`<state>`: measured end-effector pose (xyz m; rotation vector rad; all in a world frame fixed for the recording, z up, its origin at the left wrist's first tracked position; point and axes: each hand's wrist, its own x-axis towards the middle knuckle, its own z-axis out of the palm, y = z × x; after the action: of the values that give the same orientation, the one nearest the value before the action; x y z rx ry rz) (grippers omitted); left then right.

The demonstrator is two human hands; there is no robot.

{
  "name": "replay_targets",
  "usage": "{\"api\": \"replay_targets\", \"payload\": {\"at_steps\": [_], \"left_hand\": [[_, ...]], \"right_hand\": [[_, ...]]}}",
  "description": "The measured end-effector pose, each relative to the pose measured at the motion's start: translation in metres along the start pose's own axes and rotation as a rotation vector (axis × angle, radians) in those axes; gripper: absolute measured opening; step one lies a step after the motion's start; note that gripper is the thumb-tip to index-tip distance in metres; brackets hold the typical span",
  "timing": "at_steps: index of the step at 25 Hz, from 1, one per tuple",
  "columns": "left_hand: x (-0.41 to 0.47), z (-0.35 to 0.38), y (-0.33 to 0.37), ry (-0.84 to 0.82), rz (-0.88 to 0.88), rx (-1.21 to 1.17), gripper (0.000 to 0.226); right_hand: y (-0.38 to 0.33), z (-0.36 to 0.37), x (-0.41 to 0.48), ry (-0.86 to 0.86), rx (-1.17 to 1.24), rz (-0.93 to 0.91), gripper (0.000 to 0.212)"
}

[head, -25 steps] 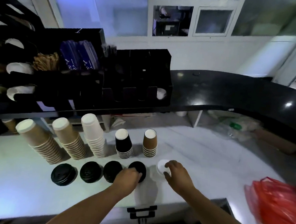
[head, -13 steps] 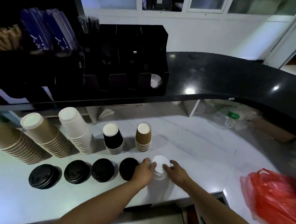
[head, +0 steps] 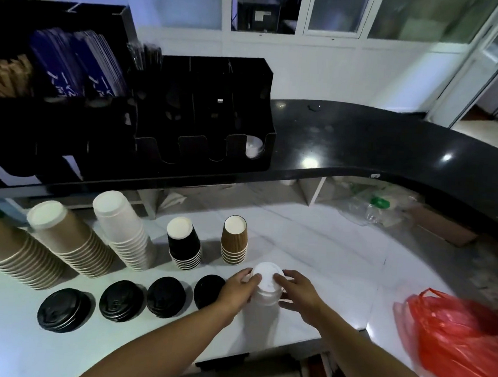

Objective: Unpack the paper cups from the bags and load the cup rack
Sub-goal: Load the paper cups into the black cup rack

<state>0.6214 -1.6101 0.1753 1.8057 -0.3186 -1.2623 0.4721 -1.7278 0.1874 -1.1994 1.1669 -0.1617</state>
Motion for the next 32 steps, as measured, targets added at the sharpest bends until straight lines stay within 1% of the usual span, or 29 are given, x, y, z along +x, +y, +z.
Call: {"api": "replay_targets", "payload": {"at_steps": [1,3,4,5,7,10,11,12,14,15,16,17,19,21,22,23,25,28,32], "left_hand": [[-0.006,0.002,0.008,-0.012,-0.003,-0.016,0.063],[-0.023,0.004,0.029,-0.043,-0.008,-0.05,0.037],[-0.029,0.005,0.039,-0.051,0.011,-0.07,0.032],[-0.036,0.005,0.048,-0.051,0.036,-0.082,0.032],[-0.045,0.005,0.072,-0.021,0.119,-0.115,0.038],[-0.05,-0.001,0.113,0.052,0.222,-0.159,0.059],[-0.055,-0.005,0.13,0.07,0.261,-0.164,0.061],[-0.062,-0.01,0.147,0.081,0.306,-0.164,0.058],[-0.071,-0.02,0.18,0.123,0.365,-0.149,0.036],[-0.072,-0.027,0.195,0.142,0.391,-0.159,0.027],[-0.072,-0.034,0.211,0.155,0.424,-0.166,0.024],[-0.071,-0.041,0.226,0.164,0.456,-0.163,0.026],[-0.066,-0.053,0.255,0.157,0.508,-0.15,0.03],[-0.057,-0.068,0.283,0.144,0.526,-0.155,0.032],[-0.051,-0.075,0.297,0.14,0.531,-0.152,0.035],[-0.045,-0.081,0.31,0.13,0.536,-0.146,0.039],[-0.034,-0.09,0.33,0.102,0.551,-0.138,0.04],[-0.014,-0.105,0.352,0.077,0.552,-0.107,0.034],[0.007,-0.117,0.366,0.06,0.528,-0.102,0.033]], "right_hand": [[-0.007,-0.003,-0.002,-0.002,0.012,-0.013,0.046],[-0.027,-0.011,-0.01,-0.015,0.003,-0.068,0.042],[-0.038,-0.016,-0.015,-0.021,-0.008,-0.099,0.039],[-0.05,-0.021,-0.021,-0.03,-0.014,-0.135,0.038],[-0.075,-0.027,-0.033,-0.059,-0.04,-0.228,0.04],[-0.114,-0.029,-0.046,-0.081,-0.175,-0.429,0.042],[-0.129,-0.029,-0.05,-0.084,-0.22,-0.499,0.044],[-0.145,-0.028,-0.053,-0.091,-0.245,-0.554,0.046],[-0.177,-0.027,-0.058,-0.139,-0.282,-0.652,0.052],[-0.193,-0.026,-0.059,-0.162,-0.321,-0.716,0.058],[-0.209,-0.025,-0.058,-0.165,-0.385,-0.793,0.066],[-0.223,-0.025,-0.055,-0.145,-0.45,-0.867,0.077],[-0.252,-0.022,-0.046,-0.048,-0.67,-1.007,0.093],[-0.278,-0.017,-0.033,0.06,-0.964,-1.119,0.098],[-0.29,-0.013,-0.026,0.106,-1.052,-1.156,0.097],[-0.301,-0.009,-0.02,0.147,-1.092,-1.184,0.097],[-0.32,0.0,-0.008,0.213,-1.08,-1.212,0.094],[-0.342,0.012,0.007,0.292,-1.054,-1.15,0.089],[-0.356,0.023,0.019,0.289,-1.056,-1.11,0.086]]}}
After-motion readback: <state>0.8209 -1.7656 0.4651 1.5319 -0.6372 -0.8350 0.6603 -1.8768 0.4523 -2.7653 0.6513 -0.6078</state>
